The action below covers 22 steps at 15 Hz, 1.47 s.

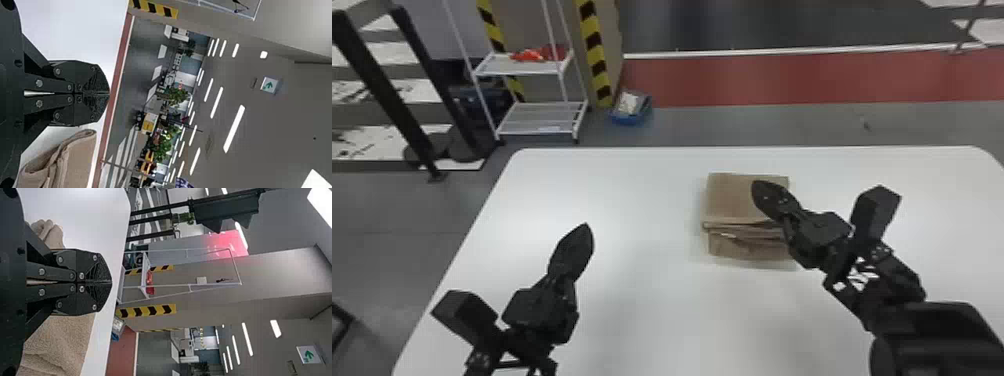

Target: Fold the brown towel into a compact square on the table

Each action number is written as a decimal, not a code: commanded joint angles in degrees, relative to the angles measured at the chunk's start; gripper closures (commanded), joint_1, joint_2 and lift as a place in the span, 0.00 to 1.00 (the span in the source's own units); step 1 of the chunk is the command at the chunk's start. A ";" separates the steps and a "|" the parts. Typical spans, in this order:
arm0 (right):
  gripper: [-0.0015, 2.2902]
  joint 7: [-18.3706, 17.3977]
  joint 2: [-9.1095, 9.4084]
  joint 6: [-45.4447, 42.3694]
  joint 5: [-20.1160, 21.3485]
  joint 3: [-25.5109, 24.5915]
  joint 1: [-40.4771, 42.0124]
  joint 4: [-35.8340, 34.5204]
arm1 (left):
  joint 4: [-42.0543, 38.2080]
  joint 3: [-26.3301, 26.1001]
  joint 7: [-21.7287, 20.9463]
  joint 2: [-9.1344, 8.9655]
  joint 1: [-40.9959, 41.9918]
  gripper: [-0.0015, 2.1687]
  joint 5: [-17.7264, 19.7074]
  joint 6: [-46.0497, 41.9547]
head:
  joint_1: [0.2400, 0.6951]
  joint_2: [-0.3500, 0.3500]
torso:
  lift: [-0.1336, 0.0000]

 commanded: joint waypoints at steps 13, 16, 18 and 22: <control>0.85 -1.69 -1.74 -2.98 3.20 -1.42 -1.71 11.76 | -2.12 -1.67 0.46 -0.09 3.60 0.99 -2.32 0.29 | 1.00 0.62 | 0.17; 0.85 0.42 -2.62 -2.63 1.97 -2.04 -0.48 10.88 | -2.30 -1.93 0.99 -0.26 3.51 0.99 -3.46 0.47 | 1.00 0.62 | 0.17; 0.85 1.21 -2.80 -2.80 1.88 -3.62 0.67 9.74 | -2.47 -2.46 1.17 -0.26 3.25 0.99 -3.64 0.82 | 1.00 0.61 | 0.17; 0.85 2.00 -3.15 -2.45 -0.85 -6.26 2.34 3.94 | -2.83 -3.42 1.87 -0.17 2.46 0.99 -4.08 2.23 | 1.00 0.56 | 0.17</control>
